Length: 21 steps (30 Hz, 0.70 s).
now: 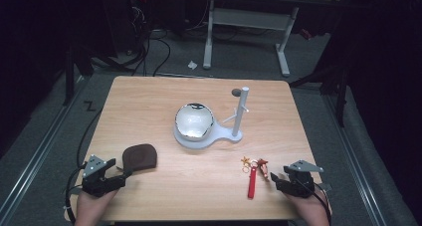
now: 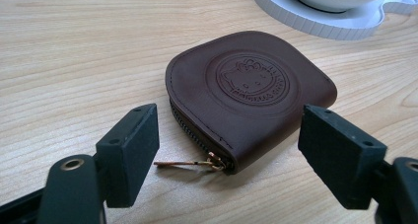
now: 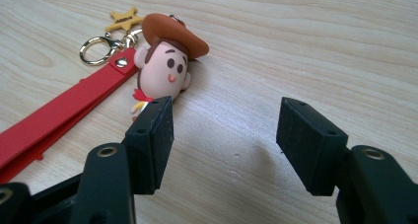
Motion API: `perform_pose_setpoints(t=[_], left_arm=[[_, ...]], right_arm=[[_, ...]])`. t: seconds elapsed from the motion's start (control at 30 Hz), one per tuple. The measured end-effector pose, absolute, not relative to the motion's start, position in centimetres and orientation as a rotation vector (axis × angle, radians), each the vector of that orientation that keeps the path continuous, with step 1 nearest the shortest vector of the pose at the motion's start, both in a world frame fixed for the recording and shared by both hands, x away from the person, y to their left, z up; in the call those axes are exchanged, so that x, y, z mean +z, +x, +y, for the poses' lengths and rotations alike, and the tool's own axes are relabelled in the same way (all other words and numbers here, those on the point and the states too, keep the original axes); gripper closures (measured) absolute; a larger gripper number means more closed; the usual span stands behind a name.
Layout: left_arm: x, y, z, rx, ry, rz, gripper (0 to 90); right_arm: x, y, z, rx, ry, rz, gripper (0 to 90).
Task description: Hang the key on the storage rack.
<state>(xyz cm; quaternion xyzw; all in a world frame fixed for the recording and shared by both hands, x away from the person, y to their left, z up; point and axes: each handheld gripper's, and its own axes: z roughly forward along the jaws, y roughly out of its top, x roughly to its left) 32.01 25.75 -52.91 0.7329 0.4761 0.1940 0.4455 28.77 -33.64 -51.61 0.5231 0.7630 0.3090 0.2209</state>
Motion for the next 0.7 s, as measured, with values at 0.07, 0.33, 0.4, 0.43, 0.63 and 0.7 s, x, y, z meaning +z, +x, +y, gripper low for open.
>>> perform_pose_setpoints(t=[0.07,0.33,0.4,0.43,0.63,0.7], left_arm=[[-52.9,32.0,25.8,0.478,1.816,1.179,23.9],[-52.9,32.0,25.9,0.469,1.816,1.176,24.5],[-52.9,32.0,25.9,0.468,1.816,1.176,24.5],[-52.9,32.1,25.9,0.464,1.816,1.175,24.4],[-53.0,32.2,25.8,0.452,1.822,1.17,24.5],[-53.0,32.2,25.8,0.447,1.824,1.168,24.5]], right_arm=[[-51.3,28.9,-33.6,0.853,1.442,2.121,38.7],[-50.6,29.2,-33.4,0.83,1.462,2.164,38.9],[-50.5,29.2,-33.3,0.824,1.457,2.175,39.7],[-50.4,29.2,-33.2,0.81,1.45,2.2,40.6],[-50.1,29.1,-32.8,0.769,1.436,2.247,41.4],[-50.1,29.2,-32.7,0.759,1.437,2.263,41.5]])
